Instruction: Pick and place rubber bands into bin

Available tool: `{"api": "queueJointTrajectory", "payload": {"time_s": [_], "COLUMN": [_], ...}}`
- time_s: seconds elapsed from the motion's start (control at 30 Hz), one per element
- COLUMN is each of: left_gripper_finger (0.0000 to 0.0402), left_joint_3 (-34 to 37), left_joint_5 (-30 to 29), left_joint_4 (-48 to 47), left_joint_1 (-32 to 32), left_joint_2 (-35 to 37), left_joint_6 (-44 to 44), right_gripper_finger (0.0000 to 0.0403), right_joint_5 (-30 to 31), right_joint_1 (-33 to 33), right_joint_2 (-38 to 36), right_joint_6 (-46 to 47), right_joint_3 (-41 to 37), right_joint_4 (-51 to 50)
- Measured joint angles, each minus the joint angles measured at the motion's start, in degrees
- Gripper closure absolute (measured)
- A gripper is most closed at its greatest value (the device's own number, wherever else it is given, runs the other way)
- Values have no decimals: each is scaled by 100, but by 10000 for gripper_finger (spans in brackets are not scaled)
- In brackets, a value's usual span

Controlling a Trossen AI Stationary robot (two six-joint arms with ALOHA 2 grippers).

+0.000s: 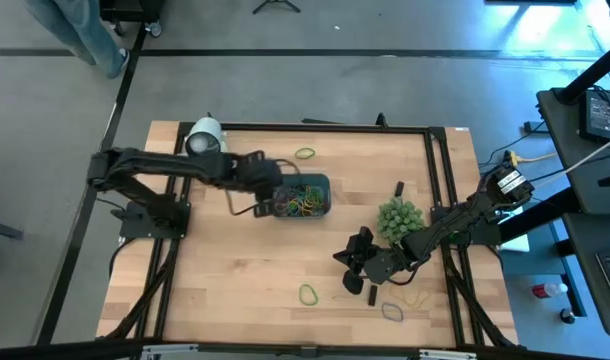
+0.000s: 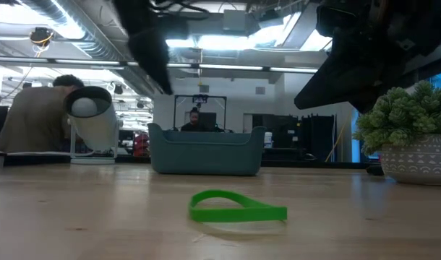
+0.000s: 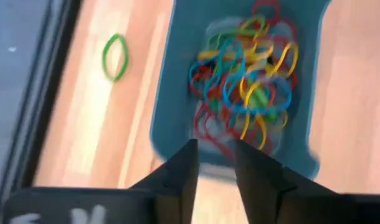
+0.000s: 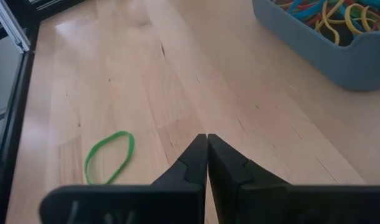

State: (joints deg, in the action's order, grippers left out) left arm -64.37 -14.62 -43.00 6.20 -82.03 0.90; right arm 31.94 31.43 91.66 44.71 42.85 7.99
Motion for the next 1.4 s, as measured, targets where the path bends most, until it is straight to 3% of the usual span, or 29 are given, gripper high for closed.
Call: {"api": "queueJointTrajectory", "payload": {"time_s": [0.3,0.7,0.83,1.0,1.1,1.4], "left_gripper_finger": [395,400,400,401,400,400], "left_joint_3": [2068,4003,4474,4763,4771,4771], "left_joint_5": [-653,-820,-870,-990,-1048,-1078], "left_joint_4": [451,1722,2023,2299,2315,2319], "left_joint_1": [-1040,-1652,-1657,-1657,-1657,-1661], "left_joint_2": [1747,3436,3724,3941,3964,3962], "left_joint_6": [998,1559,1592,1594,1594,1593], "right_gripper_finger": [386,393,398,400,398,392], "right_joint_5": [2,-214,-1010,-1817,-2328,-3369], "right_joint_1": [1,-261,-289,-240,-51,820], "right_joint_2": [146,328,328,328,317,313], "right_joint_6": [157,297,508,1902,2794,5100], "right_joint_3": [0,283,1007,2259,2798,2612], "right_joint_4": [40,-78,-1431,-4393,-5495,-6033]}}
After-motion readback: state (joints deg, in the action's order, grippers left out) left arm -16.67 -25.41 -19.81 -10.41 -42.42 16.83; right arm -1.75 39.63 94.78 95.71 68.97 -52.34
